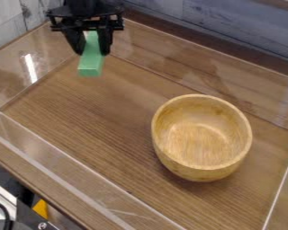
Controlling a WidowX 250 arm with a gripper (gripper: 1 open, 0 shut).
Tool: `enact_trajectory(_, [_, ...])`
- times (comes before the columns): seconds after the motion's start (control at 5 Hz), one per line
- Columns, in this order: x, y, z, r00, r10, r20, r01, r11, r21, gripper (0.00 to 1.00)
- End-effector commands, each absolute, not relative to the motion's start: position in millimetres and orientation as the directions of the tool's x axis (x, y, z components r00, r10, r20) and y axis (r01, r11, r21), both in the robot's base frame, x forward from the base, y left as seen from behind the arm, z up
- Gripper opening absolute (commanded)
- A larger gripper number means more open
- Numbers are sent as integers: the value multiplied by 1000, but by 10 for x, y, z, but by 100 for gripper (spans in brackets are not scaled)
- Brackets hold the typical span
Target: Put the green block in the brown bowl
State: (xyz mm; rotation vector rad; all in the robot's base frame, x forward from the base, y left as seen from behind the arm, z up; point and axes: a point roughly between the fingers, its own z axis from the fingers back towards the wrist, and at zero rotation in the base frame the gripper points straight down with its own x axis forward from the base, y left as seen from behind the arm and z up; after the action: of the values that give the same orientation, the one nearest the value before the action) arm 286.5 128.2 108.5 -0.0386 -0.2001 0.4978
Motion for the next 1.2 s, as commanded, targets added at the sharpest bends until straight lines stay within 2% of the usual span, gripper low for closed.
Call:
enact_trajectory(0.0, [2873, 1322, 1285, 842, 476, 256, -470, 878, -86, 0])
enact_trajectory(0.2, [2754, 825, 1304, 902, 376, 210, -364, 926, -95, 0])
enact_trajectory(0.8, [2604, -674, 1279, 976, 150, 159, -137, 986, -93, 0])
enact_trajectory(1.0, [2518, -868, 1250, 984, 109, 144, -98, 992, -81, 0])
